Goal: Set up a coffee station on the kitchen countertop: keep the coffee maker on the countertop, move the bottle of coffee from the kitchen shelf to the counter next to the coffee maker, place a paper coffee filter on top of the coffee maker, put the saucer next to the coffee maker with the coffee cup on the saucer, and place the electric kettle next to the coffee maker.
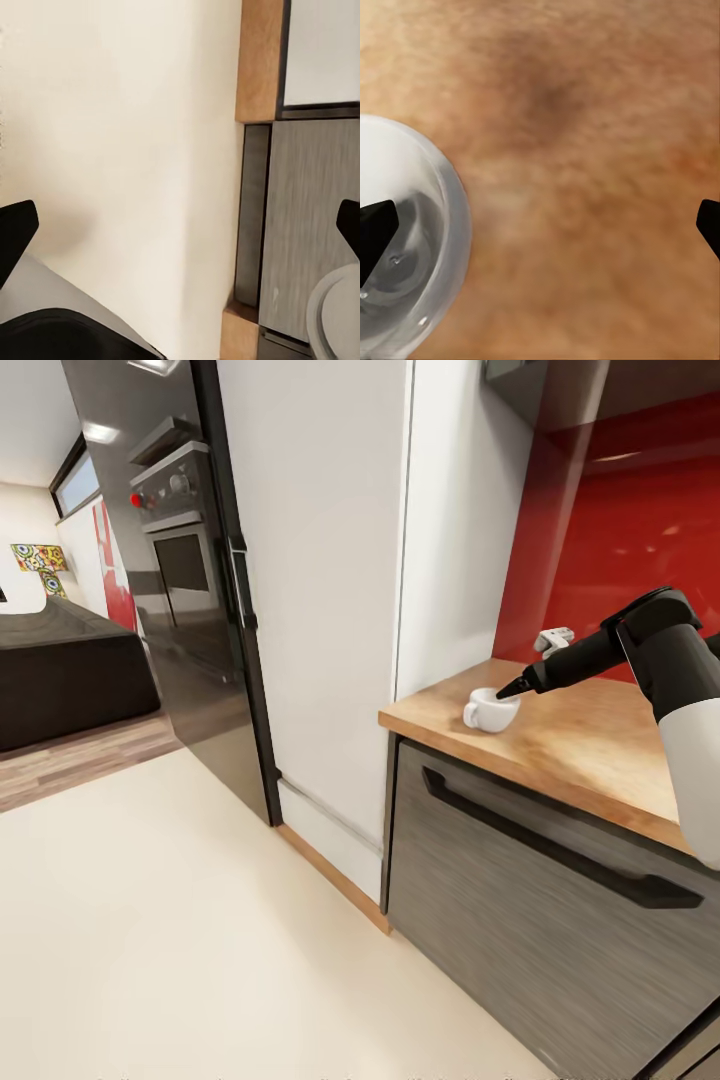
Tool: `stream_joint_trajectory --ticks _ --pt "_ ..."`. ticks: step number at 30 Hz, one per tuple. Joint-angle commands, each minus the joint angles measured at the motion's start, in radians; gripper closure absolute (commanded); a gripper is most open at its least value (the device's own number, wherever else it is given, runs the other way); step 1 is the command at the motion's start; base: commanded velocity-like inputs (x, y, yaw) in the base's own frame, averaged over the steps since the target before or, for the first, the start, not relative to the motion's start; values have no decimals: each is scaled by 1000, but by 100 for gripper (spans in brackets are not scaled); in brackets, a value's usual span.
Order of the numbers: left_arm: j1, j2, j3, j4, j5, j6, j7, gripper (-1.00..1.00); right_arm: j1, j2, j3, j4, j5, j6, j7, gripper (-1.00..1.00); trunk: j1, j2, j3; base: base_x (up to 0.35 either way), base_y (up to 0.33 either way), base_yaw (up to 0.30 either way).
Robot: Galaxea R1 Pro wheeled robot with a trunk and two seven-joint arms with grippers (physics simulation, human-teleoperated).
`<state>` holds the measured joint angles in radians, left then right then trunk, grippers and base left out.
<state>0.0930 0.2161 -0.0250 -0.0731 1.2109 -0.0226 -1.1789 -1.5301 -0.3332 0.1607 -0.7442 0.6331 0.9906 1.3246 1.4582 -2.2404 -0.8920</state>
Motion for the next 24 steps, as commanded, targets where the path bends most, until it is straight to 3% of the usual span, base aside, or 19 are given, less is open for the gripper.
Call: stream_joint_trajectory --ticks 1,5,24 --pt "1 0 -3 -2 3 -2 -1 -100 -1 0 2 -1 10 7 10 -100 4 -8 -4 0 0 0" --pt "1 0 -3 -2 3 -2 -1 -100 -1 0 2 -1 10 7 10 -100 19 -36 -17 0 0 0" --pt "1 0 -3 -2 3 -3 -1 -100 -1 1 3 -1 10 7 10 -100 19 -36 -17 0 0 0"
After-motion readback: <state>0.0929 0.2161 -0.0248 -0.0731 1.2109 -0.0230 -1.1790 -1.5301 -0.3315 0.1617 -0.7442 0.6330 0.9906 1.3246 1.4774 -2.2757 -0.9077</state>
